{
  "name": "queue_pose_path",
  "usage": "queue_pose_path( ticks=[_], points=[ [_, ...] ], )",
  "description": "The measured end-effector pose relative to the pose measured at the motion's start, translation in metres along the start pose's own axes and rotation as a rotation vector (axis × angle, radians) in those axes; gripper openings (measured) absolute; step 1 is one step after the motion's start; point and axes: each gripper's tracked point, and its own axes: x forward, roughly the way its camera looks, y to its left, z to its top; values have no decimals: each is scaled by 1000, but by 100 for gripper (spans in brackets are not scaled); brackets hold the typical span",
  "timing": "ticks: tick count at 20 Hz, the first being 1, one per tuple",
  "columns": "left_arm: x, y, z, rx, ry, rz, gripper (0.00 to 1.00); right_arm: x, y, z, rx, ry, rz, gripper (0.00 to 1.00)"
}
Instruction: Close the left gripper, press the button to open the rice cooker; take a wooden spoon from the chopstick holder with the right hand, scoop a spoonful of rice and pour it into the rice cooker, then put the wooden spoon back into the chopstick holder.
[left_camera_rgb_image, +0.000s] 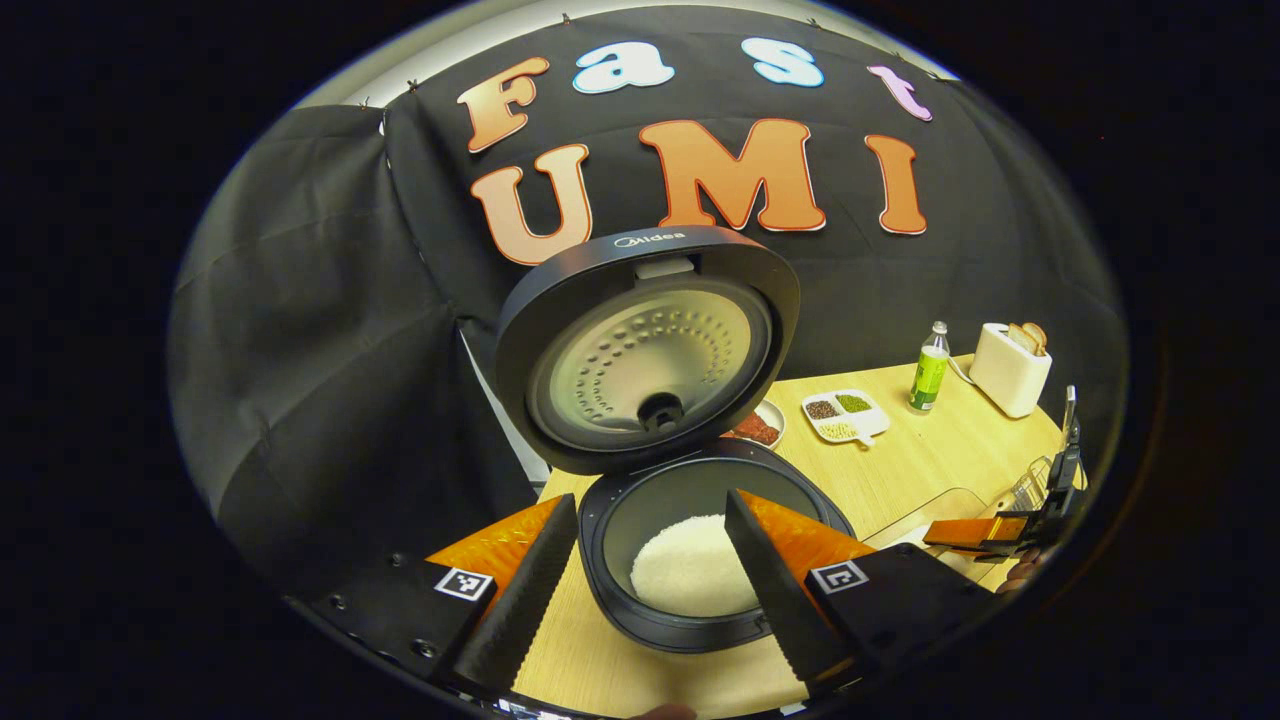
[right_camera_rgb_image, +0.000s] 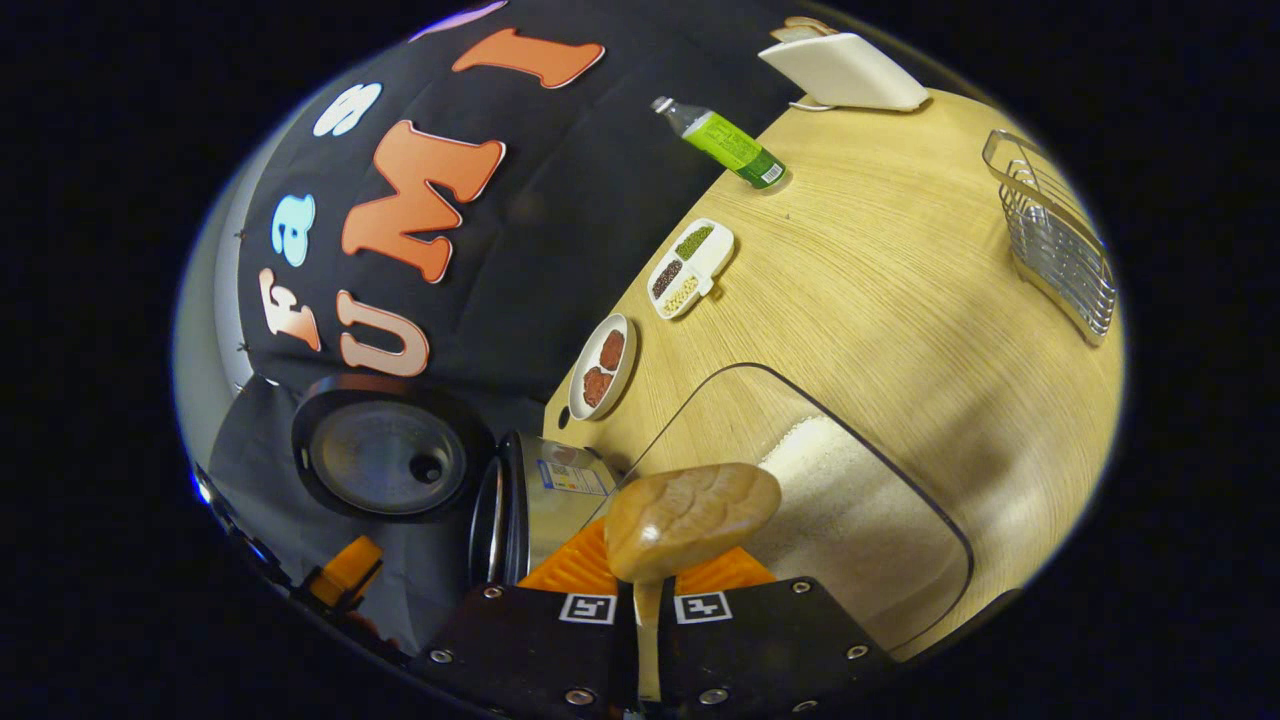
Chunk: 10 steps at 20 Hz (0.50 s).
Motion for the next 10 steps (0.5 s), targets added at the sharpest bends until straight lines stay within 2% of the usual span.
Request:
queue_pose_path(
  ticks=[6, 10],
  points=[
    [-3, -7, 12, -6, -32, 2, 99, -8, -6, 4, 109, 26, 55, 7],
    [-4, -11, 17, -8, -49, 6, 99, -25, -2, 31, 193, -9, 119, 7]
  ],
)
